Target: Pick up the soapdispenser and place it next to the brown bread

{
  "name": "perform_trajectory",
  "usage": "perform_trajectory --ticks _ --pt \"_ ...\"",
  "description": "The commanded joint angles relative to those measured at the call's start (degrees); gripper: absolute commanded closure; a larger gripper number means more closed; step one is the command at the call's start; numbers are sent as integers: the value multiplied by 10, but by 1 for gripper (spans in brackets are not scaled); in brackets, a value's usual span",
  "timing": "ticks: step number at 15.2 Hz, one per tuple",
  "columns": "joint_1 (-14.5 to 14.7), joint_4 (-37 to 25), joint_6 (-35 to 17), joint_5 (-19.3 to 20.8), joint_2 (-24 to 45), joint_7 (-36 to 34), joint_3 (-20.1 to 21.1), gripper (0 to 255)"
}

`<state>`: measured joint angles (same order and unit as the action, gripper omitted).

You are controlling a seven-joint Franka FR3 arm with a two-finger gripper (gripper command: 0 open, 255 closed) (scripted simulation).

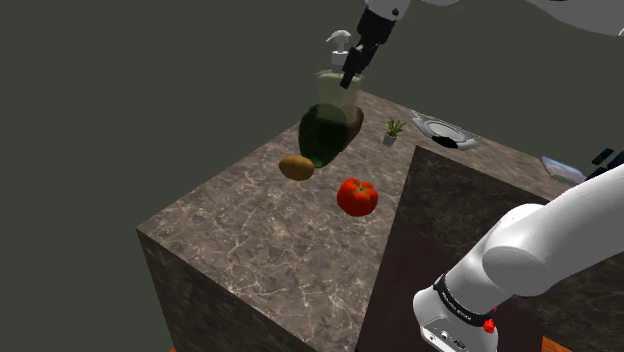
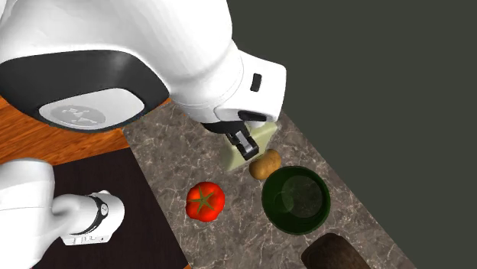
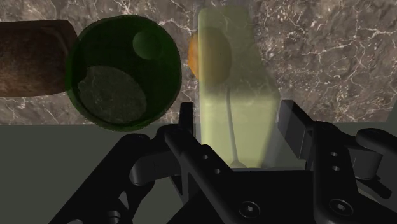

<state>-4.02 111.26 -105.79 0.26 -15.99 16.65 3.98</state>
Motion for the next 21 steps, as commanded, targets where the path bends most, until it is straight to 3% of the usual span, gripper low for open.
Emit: perform_trajectory --ticks 1,11,21 --pt "-10 5 -4 0 -1 30 -20 255" --pt "-59 -7 -23 -4 30 172 -112 255" --pt "-110 -86 -27 -35 120 317 -198 255"
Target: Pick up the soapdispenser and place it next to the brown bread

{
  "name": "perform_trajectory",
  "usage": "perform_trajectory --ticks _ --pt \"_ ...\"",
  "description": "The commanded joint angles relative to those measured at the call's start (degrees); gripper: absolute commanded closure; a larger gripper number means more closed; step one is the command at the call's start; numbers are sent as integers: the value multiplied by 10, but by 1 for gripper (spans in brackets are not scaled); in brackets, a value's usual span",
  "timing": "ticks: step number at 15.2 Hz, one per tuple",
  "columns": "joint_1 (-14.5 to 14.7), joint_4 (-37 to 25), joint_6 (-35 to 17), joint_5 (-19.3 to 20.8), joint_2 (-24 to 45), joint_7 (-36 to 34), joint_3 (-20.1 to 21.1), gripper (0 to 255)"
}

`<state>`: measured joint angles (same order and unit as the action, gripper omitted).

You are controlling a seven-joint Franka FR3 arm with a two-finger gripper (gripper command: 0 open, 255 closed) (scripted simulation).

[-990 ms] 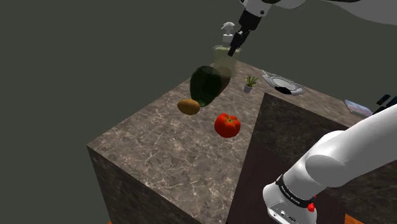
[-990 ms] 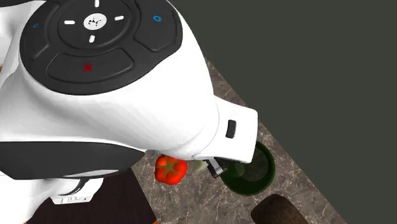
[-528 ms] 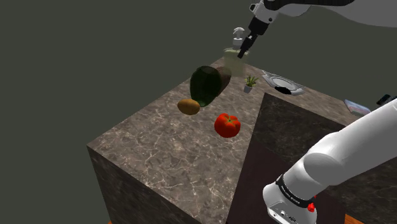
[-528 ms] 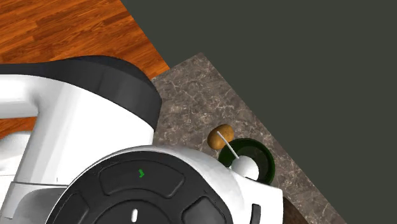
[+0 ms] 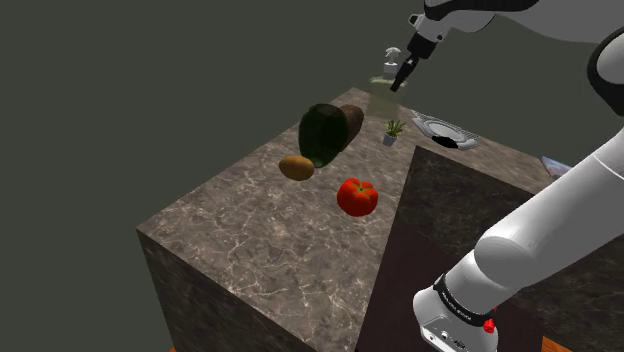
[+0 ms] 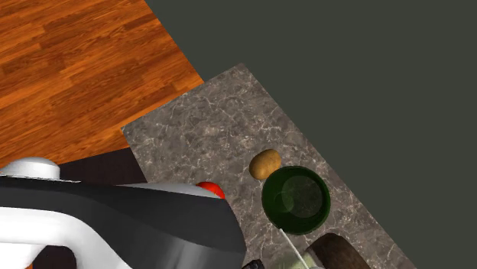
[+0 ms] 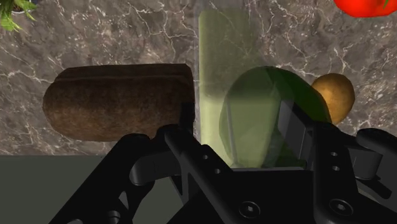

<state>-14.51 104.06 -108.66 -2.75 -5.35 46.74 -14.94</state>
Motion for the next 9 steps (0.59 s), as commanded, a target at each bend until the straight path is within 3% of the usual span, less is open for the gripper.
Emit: perform_trajectory --ticks 1,9 --pt "-11 -26 2 -11 26 31 -16 255" --pt "-72 -153 28 -71 146 146 -66 255"
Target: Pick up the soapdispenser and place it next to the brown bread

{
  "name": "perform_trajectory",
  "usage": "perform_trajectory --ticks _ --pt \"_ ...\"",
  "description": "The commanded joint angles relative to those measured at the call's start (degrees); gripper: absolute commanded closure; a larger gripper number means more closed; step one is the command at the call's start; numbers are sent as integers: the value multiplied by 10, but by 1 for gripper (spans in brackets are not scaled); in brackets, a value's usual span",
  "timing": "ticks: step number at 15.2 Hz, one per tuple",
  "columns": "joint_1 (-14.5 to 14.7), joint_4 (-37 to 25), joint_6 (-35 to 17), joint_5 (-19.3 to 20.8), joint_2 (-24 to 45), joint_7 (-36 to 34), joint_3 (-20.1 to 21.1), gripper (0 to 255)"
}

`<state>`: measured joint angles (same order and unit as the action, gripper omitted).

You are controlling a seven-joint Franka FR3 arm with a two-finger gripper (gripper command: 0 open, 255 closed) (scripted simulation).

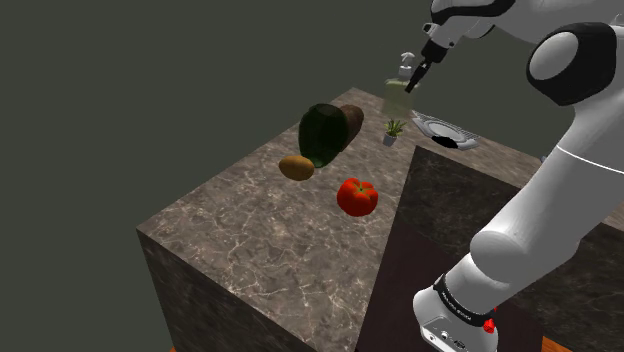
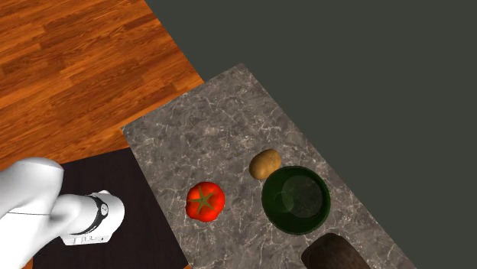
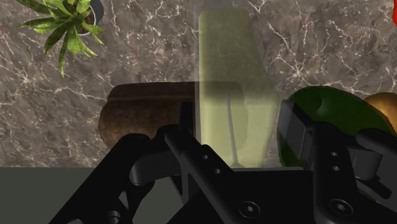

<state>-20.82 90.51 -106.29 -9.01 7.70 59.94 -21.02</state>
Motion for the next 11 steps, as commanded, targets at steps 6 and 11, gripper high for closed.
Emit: perform_trajectory --ticks 6,11 --pt "-78 -164 50 -66 134 87 -22 255" --pt "-177 -395 136 -122 290 126 -16 255"
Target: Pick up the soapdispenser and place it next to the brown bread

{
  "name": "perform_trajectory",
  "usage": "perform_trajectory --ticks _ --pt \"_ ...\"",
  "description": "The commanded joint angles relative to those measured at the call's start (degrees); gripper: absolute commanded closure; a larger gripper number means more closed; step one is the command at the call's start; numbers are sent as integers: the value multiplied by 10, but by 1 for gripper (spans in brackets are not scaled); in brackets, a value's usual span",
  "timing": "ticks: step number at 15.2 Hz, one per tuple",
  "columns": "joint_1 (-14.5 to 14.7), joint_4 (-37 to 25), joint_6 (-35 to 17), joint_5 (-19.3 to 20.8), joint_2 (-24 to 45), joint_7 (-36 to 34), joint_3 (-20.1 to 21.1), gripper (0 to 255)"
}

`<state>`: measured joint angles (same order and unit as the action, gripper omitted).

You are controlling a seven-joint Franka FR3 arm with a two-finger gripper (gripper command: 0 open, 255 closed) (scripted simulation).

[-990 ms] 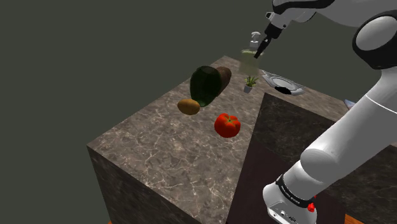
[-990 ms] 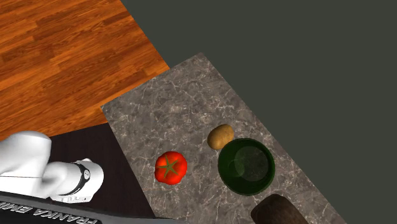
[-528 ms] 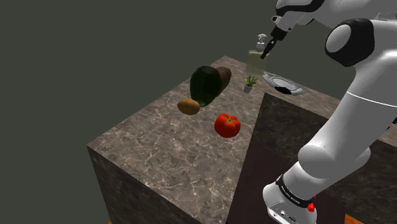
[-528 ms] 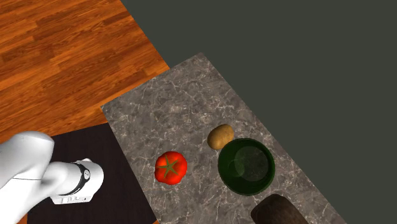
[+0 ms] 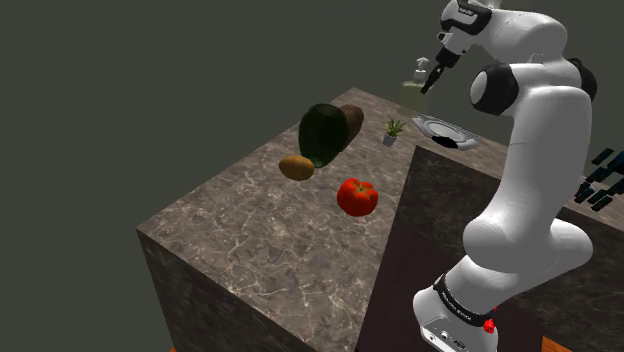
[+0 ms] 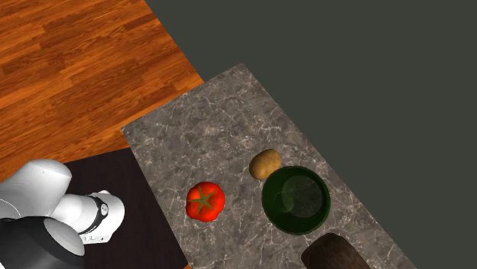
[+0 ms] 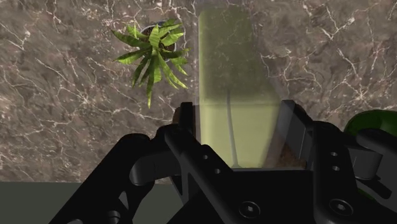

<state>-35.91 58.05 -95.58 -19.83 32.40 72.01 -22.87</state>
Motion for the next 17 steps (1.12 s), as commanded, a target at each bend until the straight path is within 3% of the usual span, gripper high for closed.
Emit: perform_trajectory --ticks 1,17 --pt "-23 -54 18 -12 37 7 4 255" --pt "9 122 -123 -10 7 34 2 255"
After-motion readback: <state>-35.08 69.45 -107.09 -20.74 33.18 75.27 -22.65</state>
